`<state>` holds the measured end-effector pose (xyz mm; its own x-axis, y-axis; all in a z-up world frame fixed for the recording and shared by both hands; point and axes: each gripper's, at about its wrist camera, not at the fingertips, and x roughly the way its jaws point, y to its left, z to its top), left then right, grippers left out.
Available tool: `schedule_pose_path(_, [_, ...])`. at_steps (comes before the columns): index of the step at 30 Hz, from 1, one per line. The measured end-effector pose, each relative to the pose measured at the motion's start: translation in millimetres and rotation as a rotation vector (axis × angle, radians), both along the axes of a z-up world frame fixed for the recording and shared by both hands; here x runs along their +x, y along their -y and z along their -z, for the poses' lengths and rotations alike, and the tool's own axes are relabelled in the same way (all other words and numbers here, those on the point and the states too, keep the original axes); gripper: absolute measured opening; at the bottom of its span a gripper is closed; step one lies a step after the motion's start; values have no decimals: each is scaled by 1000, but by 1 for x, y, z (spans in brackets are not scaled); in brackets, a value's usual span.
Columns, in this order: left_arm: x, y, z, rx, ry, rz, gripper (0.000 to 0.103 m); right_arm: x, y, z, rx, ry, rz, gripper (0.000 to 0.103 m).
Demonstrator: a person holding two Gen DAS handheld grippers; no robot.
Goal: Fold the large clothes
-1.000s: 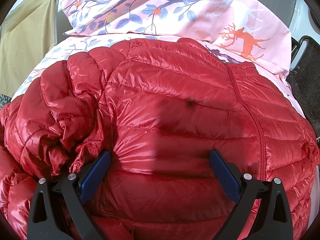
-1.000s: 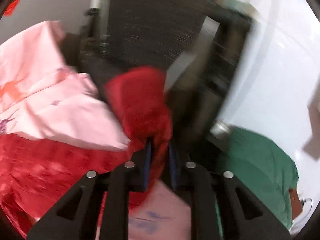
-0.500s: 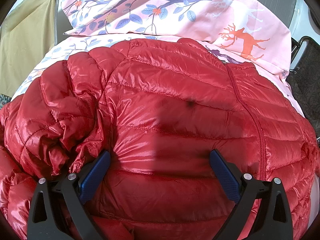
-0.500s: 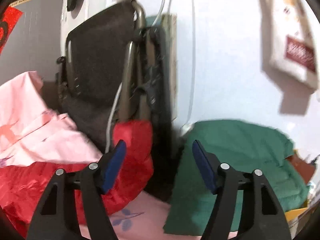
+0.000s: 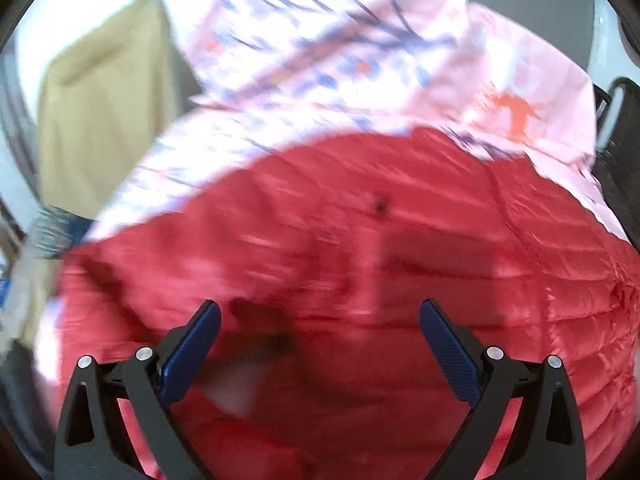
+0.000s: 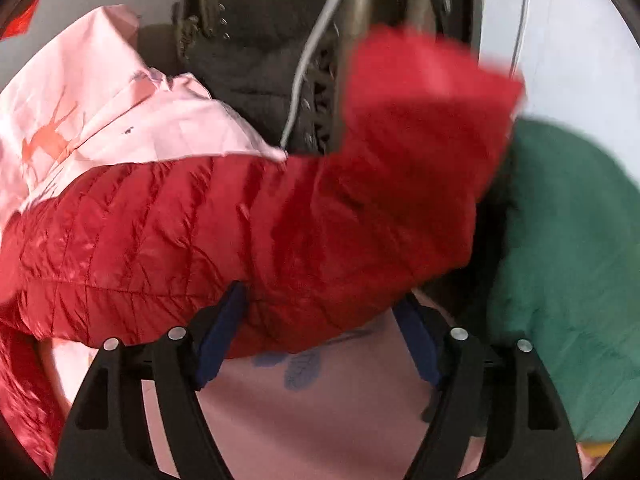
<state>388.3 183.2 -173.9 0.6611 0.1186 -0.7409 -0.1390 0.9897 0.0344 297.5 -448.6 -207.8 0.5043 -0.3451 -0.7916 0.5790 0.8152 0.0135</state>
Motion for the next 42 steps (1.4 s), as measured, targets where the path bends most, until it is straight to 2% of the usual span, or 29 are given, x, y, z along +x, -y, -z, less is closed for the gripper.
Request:
schedule_pose_path(2, [-13, -31, -16, 67, 8, -65, 100, -2, -9, -8, -16, 34, -26, 73])
schedule_pose_path(5, [-20, -84, -29, 246, 12, -245, 100, -3, -18, -23, -49, 83, -53, 73])
schedule_pose_path(6, [-21, -114, -31, 313, -9, -360, 100, -8, -21, -27, -70, 98, -60, 73])
schedule_pose_path(7, [-23, -144, -33, 331, -33, -463, 100, -11, -23, -30, -84, 106, -62, 73])
schedule_pose_path(8, [-25, -167, -37, 317, -48, -537, 100, -9, -23, -34, -95, 112, -61, 73])
schedule_pose_path(10, [-44, -232, -45, 214, -58, -702, 100, -12, -25, -39, -101, 133, -69, 73])
schedule_pose_path(12, [-66, -266, -47, 118, -82, -771, 99, -14, -26, -41, -92, 144, -81, 73])
schedule_pose_path(13, [-74, -270, -48, 60, -85, -747, 99, -14, -29, -42, -84, 154, -98, 73])
schedule_pose_path(14, [-87, -267, -49, -27, -75, -679, 99, -14, -32, -43, -81, 161, -115, 73])
schedule_pose_path(16, [-112, -241, -55, -108, -27, -535, 100, -13, -39, -44, -88, 169, -140, 74])
schedule_pose_path(17, [-126, -219, -60, -111, 12, -450, 100, -12, -44, -44, -99, 172, -151, 76])
schedule_pose_path(18, [-140, -193, -63, -90, 37, -367, 100, -12, -47, -43, -106, 171, -159, 79])
schedule_pose_path(21, [-161, -132, -58, 28, 26, -217, 100, -7, -56, -38, -125, 151, -185, 80])
schedule_pose_path(23, [-159, -86, -42, 137, -22, -108, 100, -7, -59, -35, -113, 144, -199, 80])
schedule_pose_path(24, [-157, -61, -29, 217, -52, -63, 100, -7, -61, -35, -110, 145, -203, 80])
schedule_pose_path(26, [-149, -33, -8, 332, -76, -16, 100, -8, -61, -34, -113, 150, -207, 80])
schedule_pose_path(27, [-149, -23, 2, 363, -89, 0, 100, -9, -61, -33, -113, 151, -206, 80])
schedule_pose_path(29, [-145, -5, 17, 373, -113, 36, 100, -8, -59, -29, -101, 143, -204, 82])
schedule_pose_path(32, [-135, 2, 25, 393, -95, 58, 100, -3, -59, -22, -86, 115, -214, 82])
schedule_pose_path(34, [-117, -6, 30, 422, -123, 7, 100, -1, -61, -20, -95, 107, -222, 82])
schedule_pose_path(35, [-108, -17, 33, 380, -151, -33, 100, -1, -63, -20, -100, 107, -225, 82])
schedule_pose_path(36, [-99, -34, 35, 307, -169, -74, 97, -1, -65, -20, -109, 107, -230, 82])
schedule_pose_path(38, [-92, -65, 30, 171, -174, -130, 71, -1, -69, -19, -131, 106, -238, 82])
schedule_pose_path(39, [-91, -81, 23, 120, -167, -157, 43, -1, -72, -19, -151, 105, -240, 82])
schedule_pose_path(40, [-90, -93, 16, 95, -159, -174, 24, -1, -74, -19, -172, 105, -240, 82])
schedule_pose_path(42, [-91, -125, -10, 49, -121, -223, 20, 0, -79, -19, -199, 104, -249, 77])
